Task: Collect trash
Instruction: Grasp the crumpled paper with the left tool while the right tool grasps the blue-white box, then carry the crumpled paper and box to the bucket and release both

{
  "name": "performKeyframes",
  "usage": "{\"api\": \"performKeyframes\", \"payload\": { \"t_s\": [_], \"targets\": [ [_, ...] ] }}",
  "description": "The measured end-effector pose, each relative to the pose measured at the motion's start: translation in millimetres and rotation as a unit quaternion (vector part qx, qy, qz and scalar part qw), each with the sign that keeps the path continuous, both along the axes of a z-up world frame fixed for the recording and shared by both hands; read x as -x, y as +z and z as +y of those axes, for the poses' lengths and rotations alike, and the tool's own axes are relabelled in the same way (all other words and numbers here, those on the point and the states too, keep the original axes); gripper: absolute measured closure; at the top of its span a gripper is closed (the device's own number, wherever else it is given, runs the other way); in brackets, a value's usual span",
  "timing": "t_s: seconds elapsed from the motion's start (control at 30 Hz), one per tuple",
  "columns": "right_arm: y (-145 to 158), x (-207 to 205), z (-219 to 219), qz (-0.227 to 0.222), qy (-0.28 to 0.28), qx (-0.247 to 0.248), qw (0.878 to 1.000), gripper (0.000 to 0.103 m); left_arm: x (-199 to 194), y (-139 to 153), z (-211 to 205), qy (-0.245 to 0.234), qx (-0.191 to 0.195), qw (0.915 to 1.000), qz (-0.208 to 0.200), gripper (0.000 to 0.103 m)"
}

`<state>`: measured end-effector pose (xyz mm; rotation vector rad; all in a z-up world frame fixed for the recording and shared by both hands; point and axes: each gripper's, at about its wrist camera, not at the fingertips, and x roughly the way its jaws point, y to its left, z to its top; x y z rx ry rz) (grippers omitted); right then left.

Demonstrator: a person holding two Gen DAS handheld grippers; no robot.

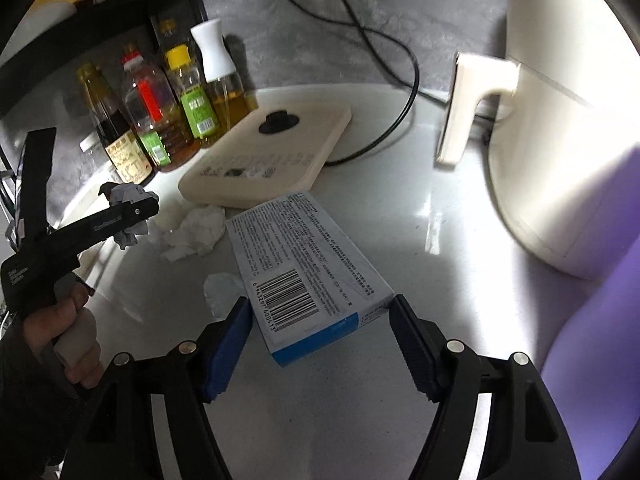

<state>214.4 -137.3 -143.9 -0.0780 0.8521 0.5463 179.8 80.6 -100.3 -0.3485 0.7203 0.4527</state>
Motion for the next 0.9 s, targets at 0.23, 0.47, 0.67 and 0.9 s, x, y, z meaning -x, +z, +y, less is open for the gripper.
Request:
{"api": "performKeyframes", "payload": {
  "t_s": [0.23, 0.47, 0.67, 0.9],
  "targets": [
    [41, 14, -14, -0.042, -0.002, -0.024, 0.999, 0.034, 16, 37, -18, -0.035, 0.001, 0.9984, -0.044, 0.064],
    [92, 32, -32, -0.086, 0.000, -0.055, 0.995, 0.034, 33, 83, -36, -0.061, -0.014, 0.9942, -0.087, 0.063],
    [135, 48, -54, -0.124, 0.001, -0.073, 0.990, 0.034, 40, 115, -57, -0.076, -0.020, 0.9892, -0.124, 0.063],
    [168, 61, -88, -0.155, -0.004, -0.089, 0.984, 0.034, 42, 139, -96, -0.091, -0.022, 0.9838, -0.153, 0.063]
  ]
}}
